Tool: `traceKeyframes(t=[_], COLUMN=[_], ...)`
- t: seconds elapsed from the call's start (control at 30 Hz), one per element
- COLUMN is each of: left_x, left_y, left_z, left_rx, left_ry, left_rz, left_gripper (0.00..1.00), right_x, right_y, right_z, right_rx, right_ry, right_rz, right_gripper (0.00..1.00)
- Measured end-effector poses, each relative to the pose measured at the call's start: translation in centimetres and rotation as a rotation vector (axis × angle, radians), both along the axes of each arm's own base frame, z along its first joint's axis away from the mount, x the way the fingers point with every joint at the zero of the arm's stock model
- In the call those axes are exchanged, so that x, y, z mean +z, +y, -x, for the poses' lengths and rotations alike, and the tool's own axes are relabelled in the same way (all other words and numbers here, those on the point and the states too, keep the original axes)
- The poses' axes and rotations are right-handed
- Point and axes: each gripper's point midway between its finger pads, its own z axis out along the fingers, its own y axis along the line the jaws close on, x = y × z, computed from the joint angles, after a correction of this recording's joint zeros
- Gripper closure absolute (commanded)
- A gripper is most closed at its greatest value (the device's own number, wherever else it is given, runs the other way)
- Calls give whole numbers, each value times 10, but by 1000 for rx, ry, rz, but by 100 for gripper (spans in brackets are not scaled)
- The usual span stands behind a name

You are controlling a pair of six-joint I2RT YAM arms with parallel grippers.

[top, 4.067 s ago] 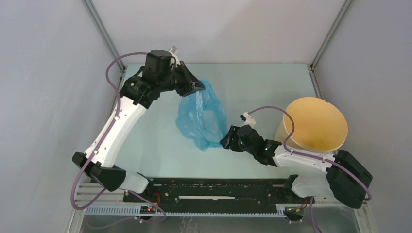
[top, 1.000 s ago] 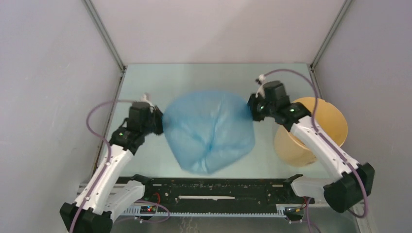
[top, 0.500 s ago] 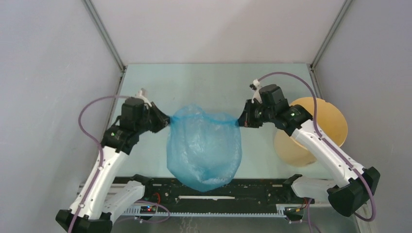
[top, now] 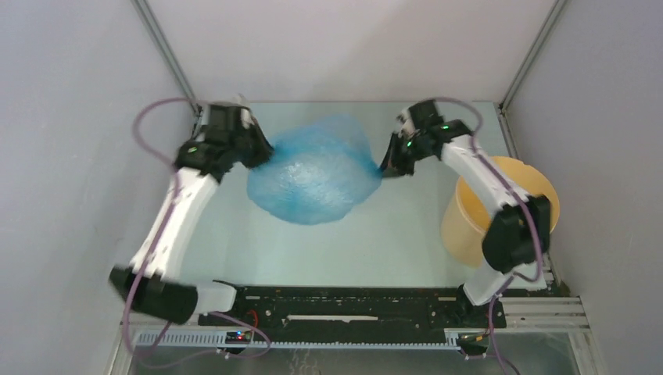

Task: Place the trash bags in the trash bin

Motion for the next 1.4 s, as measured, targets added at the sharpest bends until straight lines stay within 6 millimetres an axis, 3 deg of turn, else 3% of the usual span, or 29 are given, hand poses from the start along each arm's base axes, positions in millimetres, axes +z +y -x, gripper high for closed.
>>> traceKeyframes(t=[0.07,0.1,0.13,0.17,0.2,0.3,0.37,0.47,0.53,0.63,0.7,0.77,0.8,0.87,0.97,1.0,1.03,1.13,1.2,1.33,1.4], left_x=[-85,-134,-162,-184,-189,-157,-111,-34,17,52,55,44,36,24,10,13,18,57,89,142,159], left_y=[3,9,15,23,28,31,26,19,17,23,28,28,26,20,6,2,0,-5,-7,-9,-10], left_z=[-7,4,20,42,56,72,79,85,88,92,82,65,54,38,24,26,28,44,60,83,87], left_rx=[-7,-11,-14,-21,-28,-61,-95,-124,-114,-61,-4,25,31,25,-22,-42,-58,-112,-145,-197,-213], left_ry=[219,361,455,552,589,480,320,61,-111,-218,-209,-150,-113,-62,-35,-59,-89,-264,-403,-623,-700], left_rz=[-94,-152,-192,-235,-256,-244,-193,-114,-58,-10,0,0,-1,7,38,54,68,124,163,207,215], left_gripper=[100,100,100,100,100,100,100,100,100,100,100,100,100,100,100,100,100,100,100,100,100], right_x=[-73,-96,-116,-122,-121,-86,-45,34,87,124,122,104,82,39,-7,-13,-15,7,36,89,97], right_y=[6,7,9,13,19,44,59,70,72,64,51,36,29,16,6,5,5,10,10,-11,-29], right_z=[17,32,56,76,98,134,149,163,162,134,102,64,42,15,0,2,5,26,39,59,57], right_rx=[88,134,203,268,349,555,661,737,722,605,483,347,271,168,115,125,139,203,224,165,91], right_ry=[183,249,315,345,358,271,168,-23,-159,-240,-216,-150,-88,27,122,118,102,-33,-170,-402,-442], right_rz=[107,151,201,228,244,173,65,-164,-331,-468,-488,-466,-432,-339,-153,-90,-55,9,9,16,59], right_gripper=[100,100,100,100,100,100,100,100,100,100,100,100,100,100,100,99,91,59,42,25,22])
